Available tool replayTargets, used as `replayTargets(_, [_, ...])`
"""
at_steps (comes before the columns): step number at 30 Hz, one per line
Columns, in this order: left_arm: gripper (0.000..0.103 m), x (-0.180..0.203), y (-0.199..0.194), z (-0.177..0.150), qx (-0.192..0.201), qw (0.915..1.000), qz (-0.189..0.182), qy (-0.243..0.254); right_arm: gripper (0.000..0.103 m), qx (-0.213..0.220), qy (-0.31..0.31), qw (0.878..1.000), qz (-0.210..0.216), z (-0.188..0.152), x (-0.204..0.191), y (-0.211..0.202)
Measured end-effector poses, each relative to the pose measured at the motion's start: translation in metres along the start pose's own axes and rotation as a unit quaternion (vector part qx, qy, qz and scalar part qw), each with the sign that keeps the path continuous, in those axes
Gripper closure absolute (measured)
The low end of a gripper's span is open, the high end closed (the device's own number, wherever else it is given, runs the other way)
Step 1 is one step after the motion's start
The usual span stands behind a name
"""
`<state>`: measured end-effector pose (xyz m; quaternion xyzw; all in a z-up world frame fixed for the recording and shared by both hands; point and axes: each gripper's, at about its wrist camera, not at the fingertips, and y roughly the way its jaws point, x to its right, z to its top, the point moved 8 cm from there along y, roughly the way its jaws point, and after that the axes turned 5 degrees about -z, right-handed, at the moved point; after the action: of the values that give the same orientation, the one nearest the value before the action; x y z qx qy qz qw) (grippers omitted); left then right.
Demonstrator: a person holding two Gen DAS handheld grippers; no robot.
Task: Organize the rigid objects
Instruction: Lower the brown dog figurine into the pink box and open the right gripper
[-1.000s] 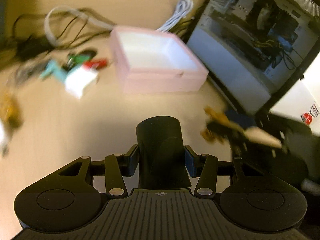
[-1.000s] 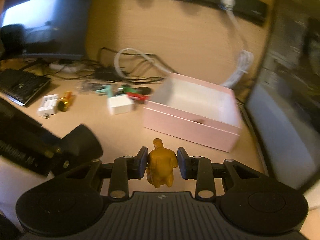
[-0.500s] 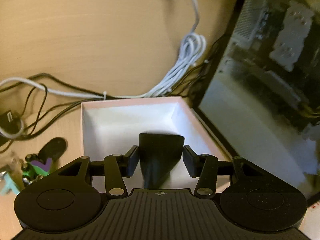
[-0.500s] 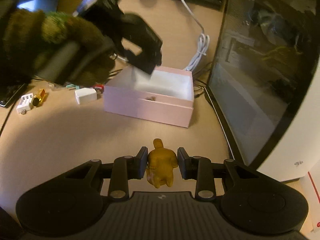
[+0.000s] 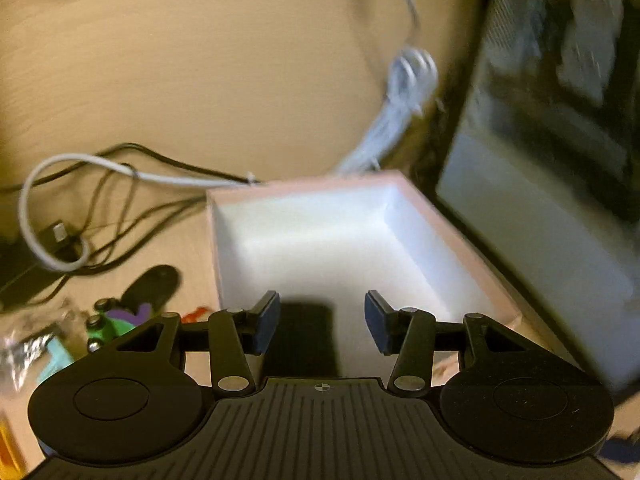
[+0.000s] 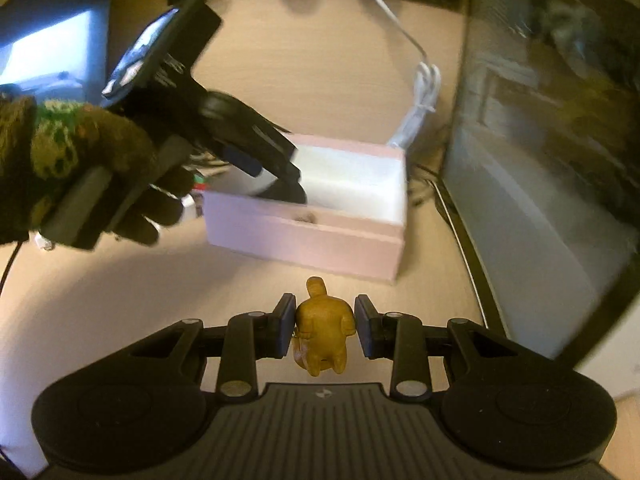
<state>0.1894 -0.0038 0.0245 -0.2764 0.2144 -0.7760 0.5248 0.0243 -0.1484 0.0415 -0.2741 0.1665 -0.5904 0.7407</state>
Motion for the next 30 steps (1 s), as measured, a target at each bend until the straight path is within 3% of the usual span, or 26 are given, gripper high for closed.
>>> replayTargets(6, [0.052,-0.018,-0.061,-0.017,0.048,0.9961,-0.008,-0.073,0.071,0.012,0.003,1.000,0.021,0.016,-0.002,0.004])
replayTargets(11, [0.052,-0.035,-0.105,-0.081,0.011,0.9957,0.030,-0.087,0.071,0.081,0.007,0.997,0.004,0.074,0.009,0.020])
replayTargets(15, [0.052,-0.068,-0.134,-0.130,-0.020,0.9868,0.079,-0.140,0.070,0.118,0.018,0.993,-0.016,0.121,0.015,0.040])
replayTargets(17, [0.052,-0.084,-0.145,-0.144,-0.028,0.9819,0.102,-0.157,0.060,0.114,0.026,0.993,-0.021,0.128,0.012,0.051])
replayTargets(18, [0.052,-0.090,-0.149,-0.149,-0.031,0.9804,0.111,-0.160,0.054,0.112,0.027,0.993,-0.023,0.127,0.007,0.055])
replayTargets(24, [0.052,-0.103,-0.153,-0.146,-0.031,0.9829,0.111,-0.143,0.048,0.056,-0.005,0.998,0.013,0.073,-0.041,0.056])
replayTargets(30, [0.052,-0.081,-0.128,-0.107,-0.013,0.9956,0.080,-0.047,0.047,-0.024,-0.018,0.999,0.021,0.007,-0.058,0.045])
